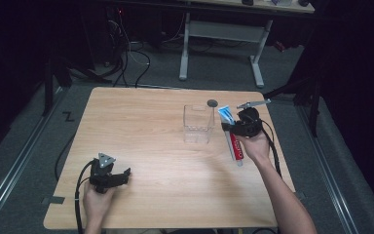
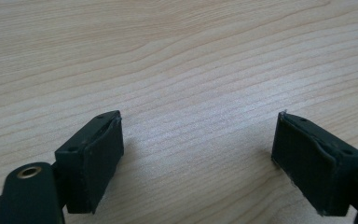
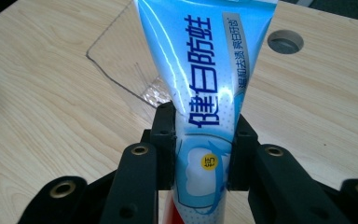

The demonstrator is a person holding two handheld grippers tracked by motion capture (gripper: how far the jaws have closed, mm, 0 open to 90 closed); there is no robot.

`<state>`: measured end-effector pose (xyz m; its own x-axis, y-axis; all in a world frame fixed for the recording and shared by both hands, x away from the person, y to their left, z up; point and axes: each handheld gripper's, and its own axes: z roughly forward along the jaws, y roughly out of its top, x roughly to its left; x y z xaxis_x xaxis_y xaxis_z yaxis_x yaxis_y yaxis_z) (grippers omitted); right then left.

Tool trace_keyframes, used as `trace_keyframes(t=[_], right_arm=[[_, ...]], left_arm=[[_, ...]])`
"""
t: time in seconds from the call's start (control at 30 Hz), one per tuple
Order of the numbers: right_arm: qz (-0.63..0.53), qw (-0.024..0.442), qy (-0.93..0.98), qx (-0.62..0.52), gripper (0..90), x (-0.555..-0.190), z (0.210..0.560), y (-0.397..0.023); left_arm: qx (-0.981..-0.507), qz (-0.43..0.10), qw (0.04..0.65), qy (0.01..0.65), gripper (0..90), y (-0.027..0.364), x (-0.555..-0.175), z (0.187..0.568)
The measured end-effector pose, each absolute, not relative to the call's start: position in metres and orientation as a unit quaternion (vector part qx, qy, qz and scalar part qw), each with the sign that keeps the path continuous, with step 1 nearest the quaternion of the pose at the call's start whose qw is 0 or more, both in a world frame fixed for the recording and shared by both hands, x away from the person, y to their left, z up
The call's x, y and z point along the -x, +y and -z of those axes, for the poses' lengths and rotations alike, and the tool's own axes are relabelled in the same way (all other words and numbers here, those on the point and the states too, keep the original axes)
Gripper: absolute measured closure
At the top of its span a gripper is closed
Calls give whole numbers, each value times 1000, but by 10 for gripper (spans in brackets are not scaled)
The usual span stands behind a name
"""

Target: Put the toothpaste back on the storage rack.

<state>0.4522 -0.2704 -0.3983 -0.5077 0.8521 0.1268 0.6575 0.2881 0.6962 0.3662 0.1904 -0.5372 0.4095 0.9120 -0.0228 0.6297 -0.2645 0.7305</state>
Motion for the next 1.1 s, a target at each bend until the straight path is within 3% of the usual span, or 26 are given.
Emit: trace_keyframes(t=[1.1], right_arm=[[-424, 150, 793, -412, 704, -471, 353, -216]], left_arm=[[-769, -210, 339, 500, 171, 189, -366, 538]])
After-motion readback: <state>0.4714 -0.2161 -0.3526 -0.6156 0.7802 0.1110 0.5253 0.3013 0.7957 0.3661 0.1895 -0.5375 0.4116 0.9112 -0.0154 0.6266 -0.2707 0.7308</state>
